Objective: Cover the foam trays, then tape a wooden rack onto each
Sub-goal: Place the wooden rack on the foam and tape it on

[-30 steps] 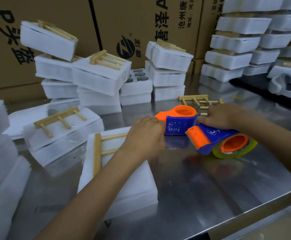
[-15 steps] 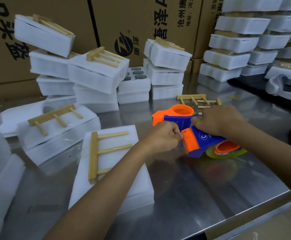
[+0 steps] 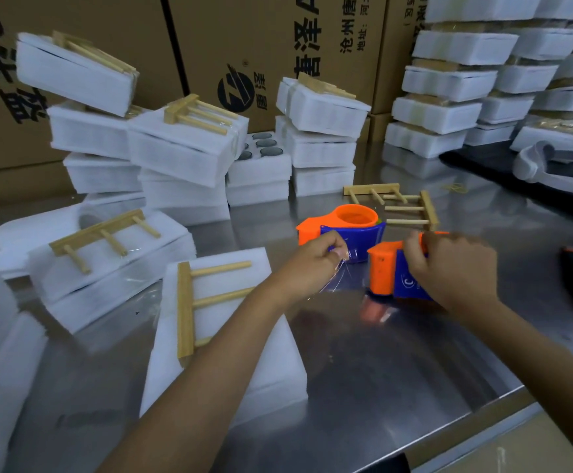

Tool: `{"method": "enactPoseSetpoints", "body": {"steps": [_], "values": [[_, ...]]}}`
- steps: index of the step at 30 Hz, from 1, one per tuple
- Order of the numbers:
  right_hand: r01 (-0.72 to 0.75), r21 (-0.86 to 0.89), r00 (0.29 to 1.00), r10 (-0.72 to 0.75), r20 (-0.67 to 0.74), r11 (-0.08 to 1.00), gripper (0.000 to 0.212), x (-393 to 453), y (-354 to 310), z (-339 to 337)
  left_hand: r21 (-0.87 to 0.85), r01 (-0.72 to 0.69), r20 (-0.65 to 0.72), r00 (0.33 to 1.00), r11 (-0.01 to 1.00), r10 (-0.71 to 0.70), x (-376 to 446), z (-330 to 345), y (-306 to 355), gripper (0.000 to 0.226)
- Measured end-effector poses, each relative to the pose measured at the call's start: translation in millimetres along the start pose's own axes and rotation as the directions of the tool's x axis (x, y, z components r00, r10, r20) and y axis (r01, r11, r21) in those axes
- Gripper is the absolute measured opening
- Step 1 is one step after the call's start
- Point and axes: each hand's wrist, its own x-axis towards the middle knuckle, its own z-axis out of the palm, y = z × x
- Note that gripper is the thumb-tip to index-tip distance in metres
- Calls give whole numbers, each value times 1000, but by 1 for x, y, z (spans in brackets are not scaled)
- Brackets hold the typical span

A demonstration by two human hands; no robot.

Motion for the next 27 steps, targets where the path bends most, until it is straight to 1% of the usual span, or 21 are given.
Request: {"method": "enactPoseSetpoints", "body": {"steps": [3,6,7,9,11,13,14,16,18,20,21,22,23,24,25,26,27], "values": [[-25,89,1000,26,-6,996,38,-14,0,3,-31,-23,-10,1000,999,22,-3,-1,0,24],[-52,161,998,55,-15,986,19,-14,-6,-3,-56,-48,-19,999,997,47,-3,-2,0,21],[-56,171,998,60,-18,984,17,-14,-10,-6,-52,-51,-18,999,997,50,-4,-1,-1,21],[-67,205,997,75,-34,977,20,-11,-17,-16,-50,-53,-18,998,997,53,-4,-1,-1,23],[-44,268,997,58,-47,962,24,-10,-25,-28,-64,-64,-30,998,996,62,-5,-2,0,23],[-19,363,999,32,-30,932,21,-13,-35,-38,-88,-78,-44,996,993,75,-6,-3,1,23],[-43,432,999,45,5,901,18,-15,-41,-41,-98,-80,-45,996,992,76,-5,-4,1,24],[-171,552,983,102,154,816,24,-18,-54,-45,-100,-78,-44,996,992,74,-4,-4,1,23],[-309,570,927,106,360,762,36,-19,-65,-44,-98,-69,-35,997,993,66,-5,-3,1,23],[-428,578,842,75,533,695,46,-20,-72,-40,-111,-64,-31,998,992,61,-5,-3,1,25],[-495,599,799,58,599,629,47,-20,-74,-39,-116,-62,-32,998,991,59,-6,-4,2,27],[-562,628,762,41,646,538,46,-22,-74,-37,-114,-58,-29,998,992,55,-6,-4,2,28],[-616,651,736,28,677,443,43,-24,-75,-35,-104,-45,-22,999,994,43,-6,-4,2,27],[-642,662,725,26,688,386,39,-26,-75,-32,-79,-28,-10,1000,996,28,-7,-4,1,25],[-643,663,728,35,685,383,36,-28,-76,-29,-34,-17,-9,1000,999,17,-8,-2,0,22],[-631,652,735,54,676,419,34,-31,-77,-25,54,-12,-33,999,998,14,-9,-1,-1,18],[-621,630,739,79,670,466,33,-34,-78,-21,205,1,-91,996,979,18,-9,1,-1,16]]}}
